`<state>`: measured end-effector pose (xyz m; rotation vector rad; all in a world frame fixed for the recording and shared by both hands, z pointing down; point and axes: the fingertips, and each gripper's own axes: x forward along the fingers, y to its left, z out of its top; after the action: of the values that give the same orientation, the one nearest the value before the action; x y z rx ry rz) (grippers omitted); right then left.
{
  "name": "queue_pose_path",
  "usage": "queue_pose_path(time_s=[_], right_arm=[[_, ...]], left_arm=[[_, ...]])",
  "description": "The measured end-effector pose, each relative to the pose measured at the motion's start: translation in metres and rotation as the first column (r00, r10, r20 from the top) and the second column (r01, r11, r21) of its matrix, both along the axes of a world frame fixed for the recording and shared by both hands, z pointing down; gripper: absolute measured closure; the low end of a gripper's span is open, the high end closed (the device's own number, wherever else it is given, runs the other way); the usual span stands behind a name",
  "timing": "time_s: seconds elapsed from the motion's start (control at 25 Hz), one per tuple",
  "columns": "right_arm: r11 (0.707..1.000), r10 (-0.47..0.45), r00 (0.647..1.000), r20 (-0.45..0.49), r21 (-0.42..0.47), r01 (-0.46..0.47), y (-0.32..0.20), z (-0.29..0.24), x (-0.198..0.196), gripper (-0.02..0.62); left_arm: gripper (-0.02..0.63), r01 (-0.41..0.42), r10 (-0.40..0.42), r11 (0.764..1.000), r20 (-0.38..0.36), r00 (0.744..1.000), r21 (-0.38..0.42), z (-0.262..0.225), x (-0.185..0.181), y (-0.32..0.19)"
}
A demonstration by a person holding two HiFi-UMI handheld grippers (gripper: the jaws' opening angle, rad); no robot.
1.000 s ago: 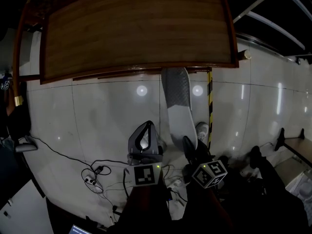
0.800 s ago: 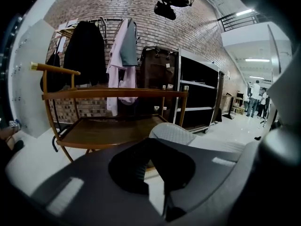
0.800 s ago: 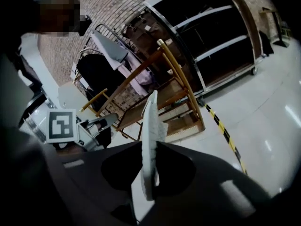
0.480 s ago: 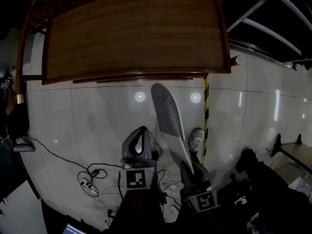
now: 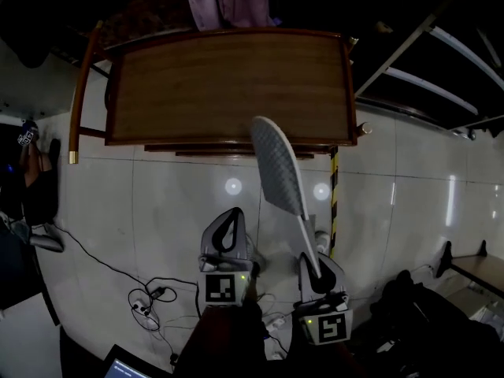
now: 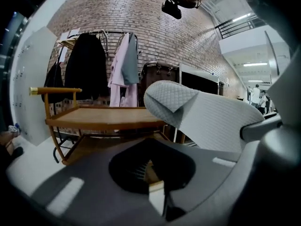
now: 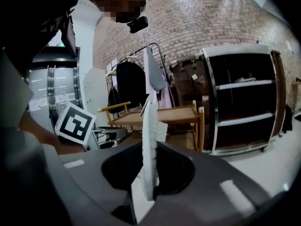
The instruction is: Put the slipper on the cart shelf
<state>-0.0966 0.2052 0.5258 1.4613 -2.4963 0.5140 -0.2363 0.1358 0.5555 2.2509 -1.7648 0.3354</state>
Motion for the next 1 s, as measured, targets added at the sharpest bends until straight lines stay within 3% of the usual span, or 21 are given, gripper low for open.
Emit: queue_pose_path(time_s=[0.24, 0.64, 0.92, 1.0], right_arm=[[0.982, 0.053, 0.999, 0.000, 0.184, -0.052, -0.053, -0.077, 0.007, 0.538], [0.911, 0.112, 0.994, 0.003, 0.400, -0.104, -0.089, -0.207, 0.024, 0.538], [0.858, 0.167, 0.986, 0.014, 0.490, -0.152, -0.108, -0.264, 0.037, 0.537], [0.856, 0.169, 0.985, 0.025, 0.492, -0.159, -0.107, -0.272, 0.040, 0.537]], left_arm=[[0.592, -0.019, 0.021, 0.994, -0.018, 1.000, 0.108, -0.079, 0.010, -0.037], [0.592, 0.025, -0.001, 0.973, -0.101, 0.995, 0.227, -0.203, 0.024, -0.046], [0.585, 0.049, -0.005, 0.952, -0.146, 0.989, 0.302, -0.265, 0.028, -0.064], [0.580, 0.046, -0.005, 0.947, -0.129, 0.992, 0.317, -0.275, 0.032, -0.064]])
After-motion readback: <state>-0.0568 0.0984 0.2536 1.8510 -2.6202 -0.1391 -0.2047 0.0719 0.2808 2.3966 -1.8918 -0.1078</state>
